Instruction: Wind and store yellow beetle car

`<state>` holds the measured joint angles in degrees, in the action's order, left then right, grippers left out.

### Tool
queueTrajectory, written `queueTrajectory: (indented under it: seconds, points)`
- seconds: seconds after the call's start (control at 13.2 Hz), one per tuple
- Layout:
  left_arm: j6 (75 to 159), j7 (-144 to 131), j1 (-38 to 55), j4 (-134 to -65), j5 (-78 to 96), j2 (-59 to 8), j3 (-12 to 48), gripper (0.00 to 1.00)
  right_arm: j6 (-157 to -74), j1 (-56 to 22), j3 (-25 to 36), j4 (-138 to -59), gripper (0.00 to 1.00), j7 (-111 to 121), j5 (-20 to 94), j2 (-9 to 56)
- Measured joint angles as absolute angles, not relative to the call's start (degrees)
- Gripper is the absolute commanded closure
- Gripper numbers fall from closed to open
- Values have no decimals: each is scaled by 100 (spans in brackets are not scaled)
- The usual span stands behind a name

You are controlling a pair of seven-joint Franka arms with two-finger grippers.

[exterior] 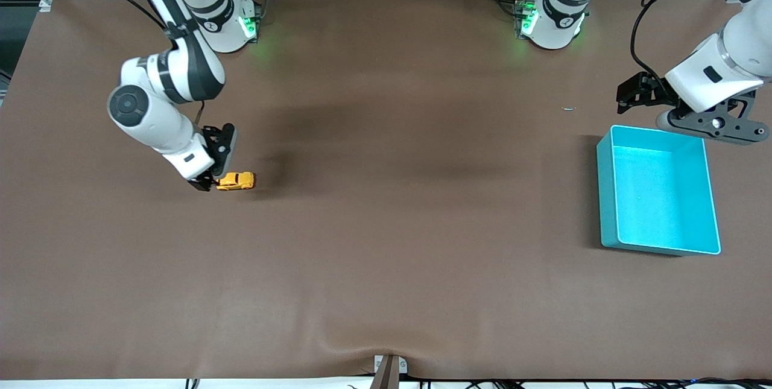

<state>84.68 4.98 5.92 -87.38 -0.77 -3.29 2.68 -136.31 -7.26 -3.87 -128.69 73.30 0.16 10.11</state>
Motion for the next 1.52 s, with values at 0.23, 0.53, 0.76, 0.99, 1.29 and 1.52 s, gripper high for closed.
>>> queueTrajectory:
  seconds: [0.23,0.53,0.76,0.99,1.29,1.52]
  points:
    - [8468,498,571,-8743,-77,-330,261,0,-13908,-768,-387,-12870,0,7390,-577,1292]
    - [8468,498,568,-8751,-77,-350,260,0,-14349,-768,-385,-12924,5,7462,-735,1596]
    - [8468,498,569,-8763,-77,-365,261,0,-14643,-768,-381,-13028,14,7471,-790,1759]
    - [8468,498,571,-8769,-77,-403,263,0,-14803,-767,-374,-13104,37,7474,-921,1831]
    - [8468,498,571,-8809,-77,-433,262,0,-14931,-755,-358,-13223,45,7477,-1020,1855]
    - [8468,498,570,-8849,-77,-434,262,0,-14945,-736,-338,-13254,50,7477,-1041,1857]
